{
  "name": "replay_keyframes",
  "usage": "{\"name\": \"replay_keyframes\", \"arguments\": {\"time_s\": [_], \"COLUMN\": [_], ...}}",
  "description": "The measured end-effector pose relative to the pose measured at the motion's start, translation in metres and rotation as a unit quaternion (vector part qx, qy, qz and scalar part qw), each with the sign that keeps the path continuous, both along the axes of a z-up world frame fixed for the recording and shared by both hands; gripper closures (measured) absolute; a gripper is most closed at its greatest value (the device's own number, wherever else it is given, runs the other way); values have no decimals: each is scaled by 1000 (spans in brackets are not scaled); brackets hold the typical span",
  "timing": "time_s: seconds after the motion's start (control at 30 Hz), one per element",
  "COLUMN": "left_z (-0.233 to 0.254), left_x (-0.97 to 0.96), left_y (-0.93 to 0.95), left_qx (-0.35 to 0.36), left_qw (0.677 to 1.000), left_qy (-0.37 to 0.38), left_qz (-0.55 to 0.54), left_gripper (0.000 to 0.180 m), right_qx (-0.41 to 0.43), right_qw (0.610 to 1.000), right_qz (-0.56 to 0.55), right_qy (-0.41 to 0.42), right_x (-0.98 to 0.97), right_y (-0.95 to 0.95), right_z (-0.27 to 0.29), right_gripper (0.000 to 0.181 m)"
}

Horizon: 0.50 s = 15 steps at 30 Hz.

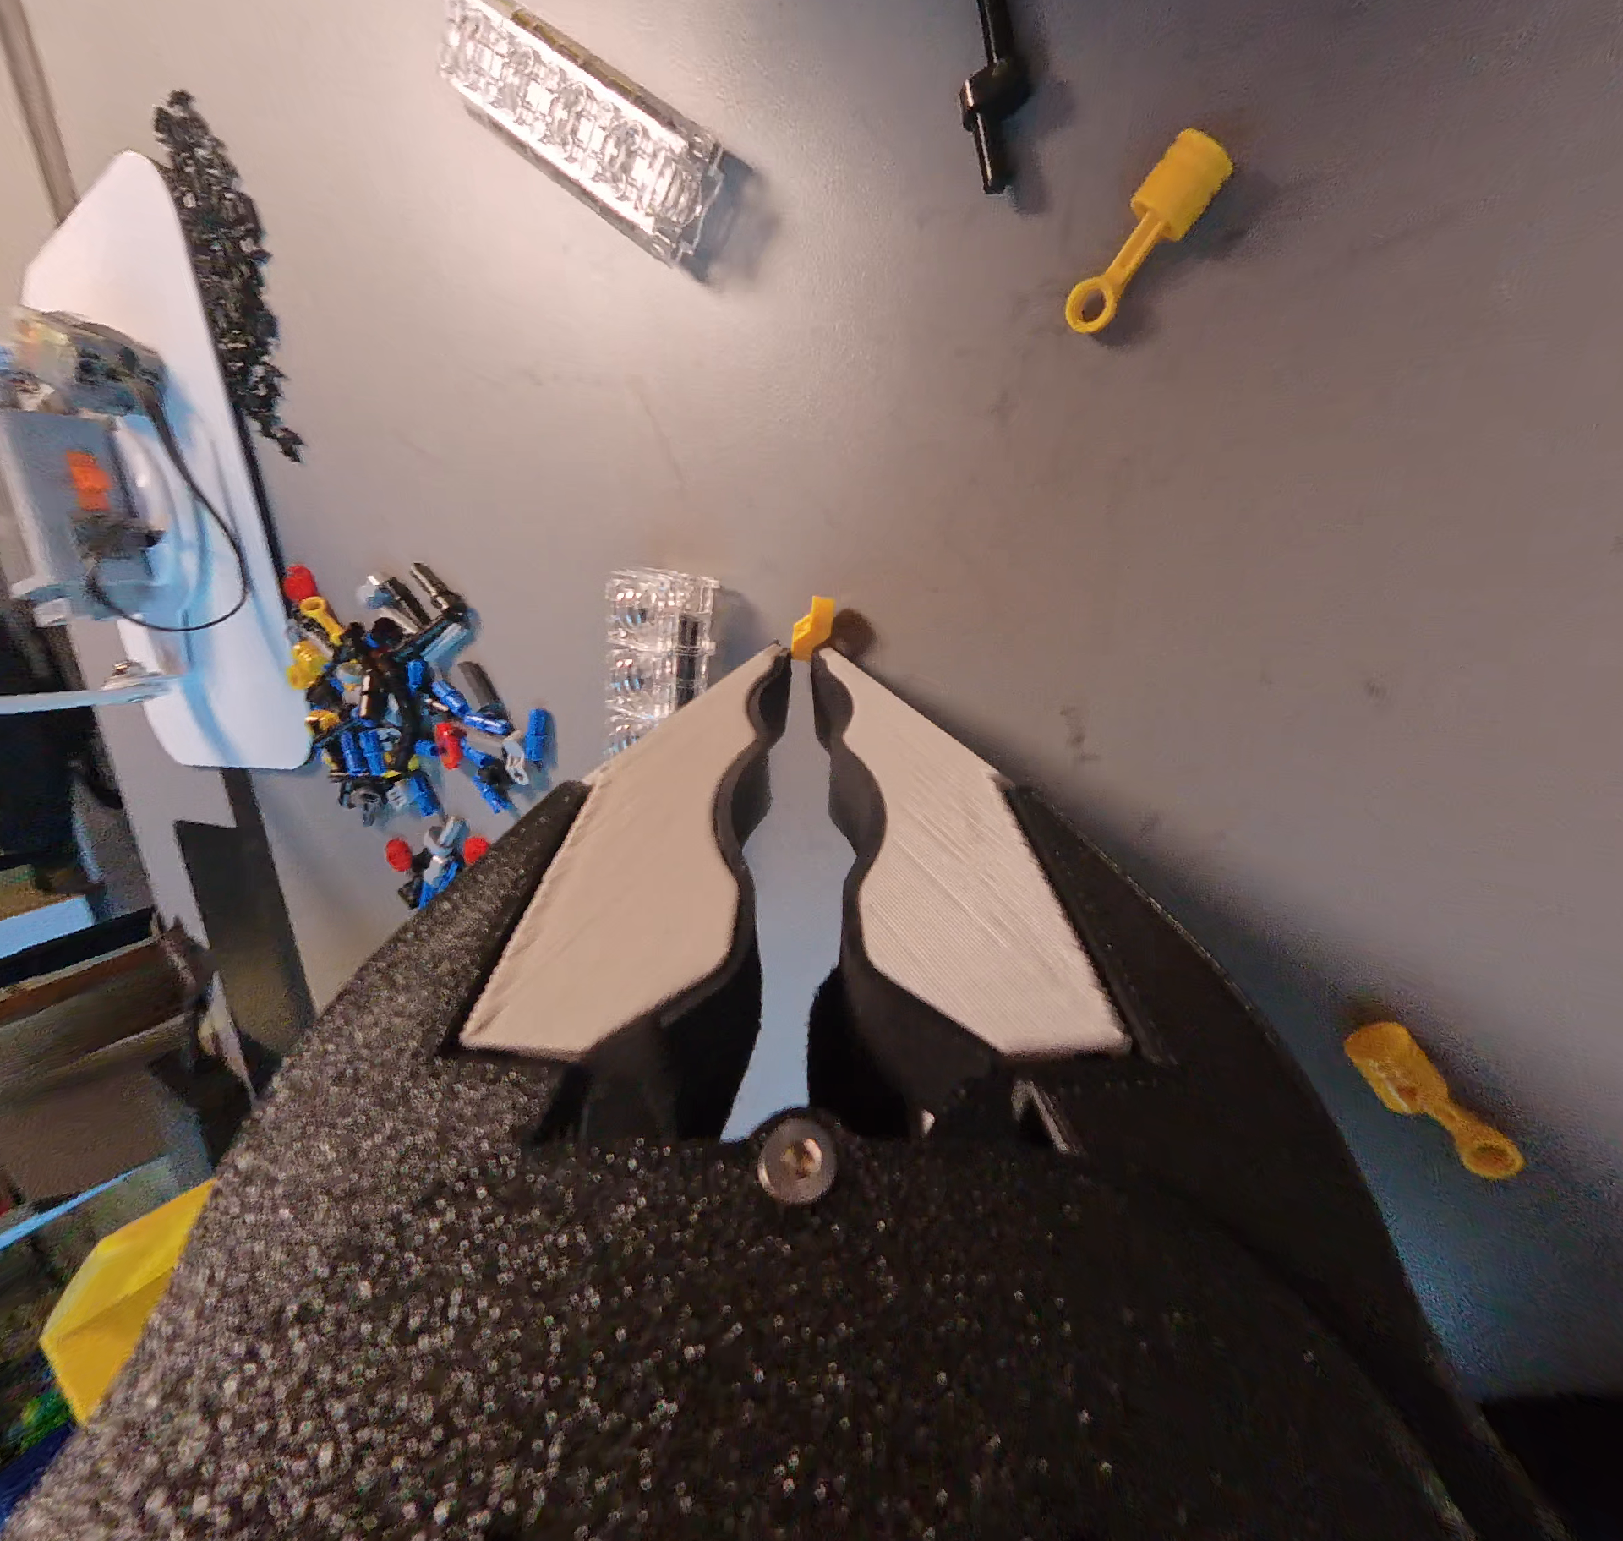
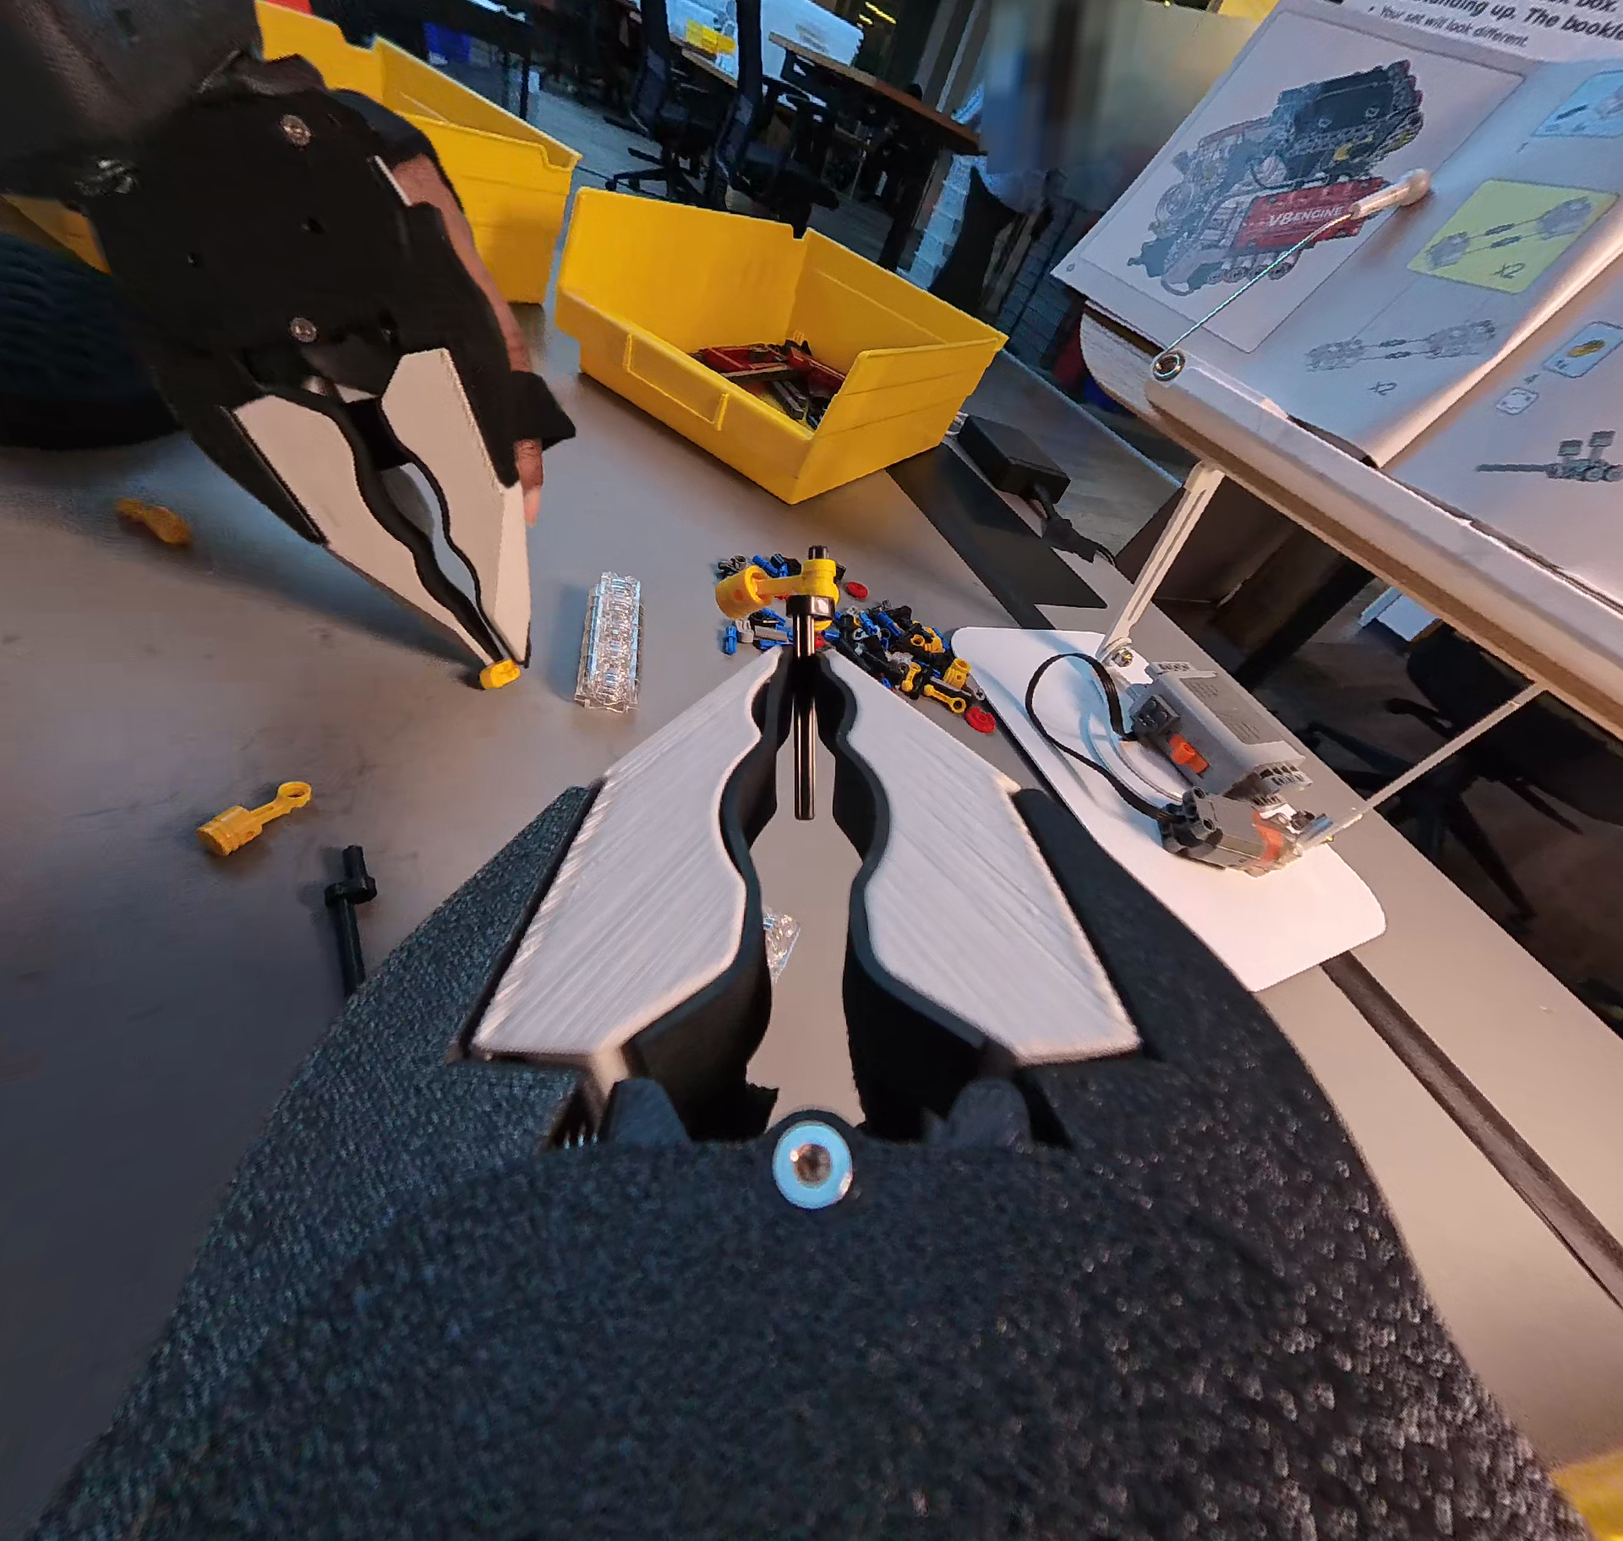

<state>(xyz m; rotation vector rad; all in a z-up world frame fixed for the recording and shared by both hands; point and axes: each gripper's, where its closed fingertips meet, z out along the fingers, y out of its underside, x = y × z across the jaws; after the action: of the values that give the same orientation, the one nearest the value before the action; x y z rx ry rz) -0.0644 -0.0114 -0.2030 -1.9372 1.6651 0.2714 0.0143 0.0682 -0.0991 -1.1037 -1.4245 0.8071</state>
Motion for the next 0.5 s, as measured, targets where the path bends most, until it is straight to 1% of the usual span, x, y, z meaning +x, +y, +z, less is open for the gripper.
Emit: {"name": "replay_keyframes", "arguments": {"time_s": [0.03, 0.1, 0.23, 0.3, 0.4, 0.5], "left_z": [0, 1, 3, 7, 16, 13], "left_x": [1, 3, 5, 9, 9, 7], "left_y": [-1, -8, -28, -36, -27, -22], "left_qx": [10, 3, -53, -103, -136, -155], "left_qw": [1000, 1000, 996, 986, 969, 967], "left_qy": [-1, -18, -73, -126, -191, -194], "left_qz": [4, 12, 24, 39, 75, 54], "left_gripper": [177, 175, 170, 169, 169, 164], "right_qx": [0, 0, 2, 2, 4, 5], "right_qw": [1000, 1000, 1000, 1000, 1000, 1000], "right_qz": [0, 1, 4, 5, 5, 5], "right_qy": [0, -1, -3, -3, -4, -5], "right_x": [0, -1, -2, -2, -3, -3], "right_y": [0, -1, -3, -3, -4, -4], "right_z": [0, -1, -1, -1, -1, -1], "right_gripper": [177, 177, 177, 177, 177, 177]}}
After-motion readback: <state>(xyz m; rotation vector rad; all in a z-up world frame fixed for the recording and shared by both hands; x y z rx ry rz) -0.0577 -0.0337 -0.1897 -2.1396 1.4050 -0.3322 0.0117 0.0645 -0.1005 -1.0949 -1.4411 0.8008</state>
